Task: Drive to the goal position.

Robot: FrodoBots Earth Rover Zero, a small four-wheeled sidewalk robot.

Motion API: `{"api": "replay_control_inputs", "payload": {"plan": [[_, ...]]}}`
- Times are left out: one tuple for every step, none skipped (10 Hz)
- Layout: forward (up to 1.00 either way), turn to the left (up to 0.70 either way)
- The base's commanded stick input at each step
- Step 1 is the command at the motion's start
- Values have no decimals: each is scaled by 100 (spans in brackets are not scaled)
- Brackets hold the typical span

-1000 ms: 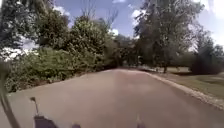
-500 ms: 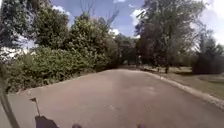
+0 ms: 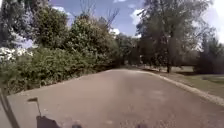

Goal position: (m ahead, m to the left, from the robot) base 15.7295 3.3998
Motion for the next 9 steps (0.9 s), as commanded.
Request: {"api": "replay_control_inputs", "payload": {"plan": [[70, 0], [70, 0], [70, 0], [70, 0], [70, 0], [70, 0], [70, 0], [70, 0], [70, 0]]}}
